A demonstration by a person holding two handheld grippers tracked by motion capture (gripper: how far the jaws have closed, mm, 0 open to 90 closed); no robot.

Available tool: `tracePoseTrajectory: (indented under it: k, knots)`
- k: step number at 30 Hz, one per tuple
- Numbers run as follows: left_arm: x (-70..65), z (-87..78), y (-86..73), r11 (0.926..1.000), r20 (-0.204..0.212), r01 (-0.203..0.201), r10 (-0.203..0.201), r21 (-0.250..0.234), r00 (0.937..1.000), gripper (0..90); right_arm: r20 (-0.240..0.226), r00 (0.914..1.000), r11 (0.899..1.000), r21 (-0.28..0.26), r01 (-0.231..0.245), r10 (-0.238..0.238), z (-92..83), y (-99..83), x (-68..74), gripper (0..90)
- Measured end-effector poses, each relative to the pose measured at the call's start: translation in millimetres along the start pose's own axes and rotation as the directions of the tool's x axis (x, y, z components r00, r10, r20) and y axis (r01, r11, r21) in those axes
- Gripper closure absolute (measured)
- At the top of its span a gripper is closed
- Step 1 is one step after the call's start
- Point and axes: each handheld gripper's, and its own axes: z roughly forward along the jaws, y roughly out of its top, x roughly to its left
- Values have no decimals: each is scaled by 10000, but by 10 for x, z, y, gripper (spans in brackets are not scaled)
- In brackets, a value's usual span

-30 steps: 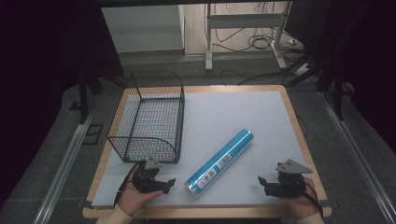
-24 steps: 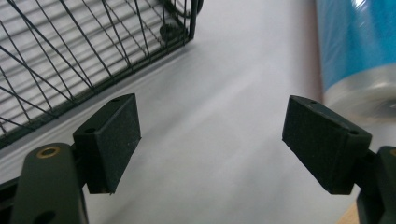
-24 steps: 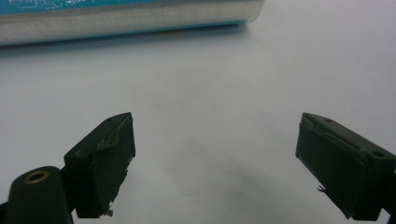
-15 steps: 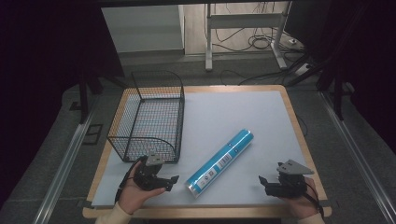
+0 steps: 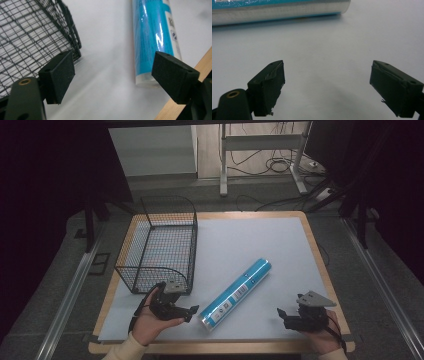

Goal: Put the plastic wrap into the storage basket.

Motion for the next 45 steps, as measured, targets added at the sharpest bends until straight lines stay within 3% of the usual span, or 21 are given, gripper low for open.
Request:
tracePoseTrajectory:
  k: [16,45]
  knots:
    - [-108,34,177,9994,151,-335,335,23,9993,175,-21,10000,10000,-40,10,-10,-2,1,3,132]
    - [-317,286,534,9945,536,-989,969,351,9939,163,-60,10000,10000,-5,75,-75,1,-3,20,132]
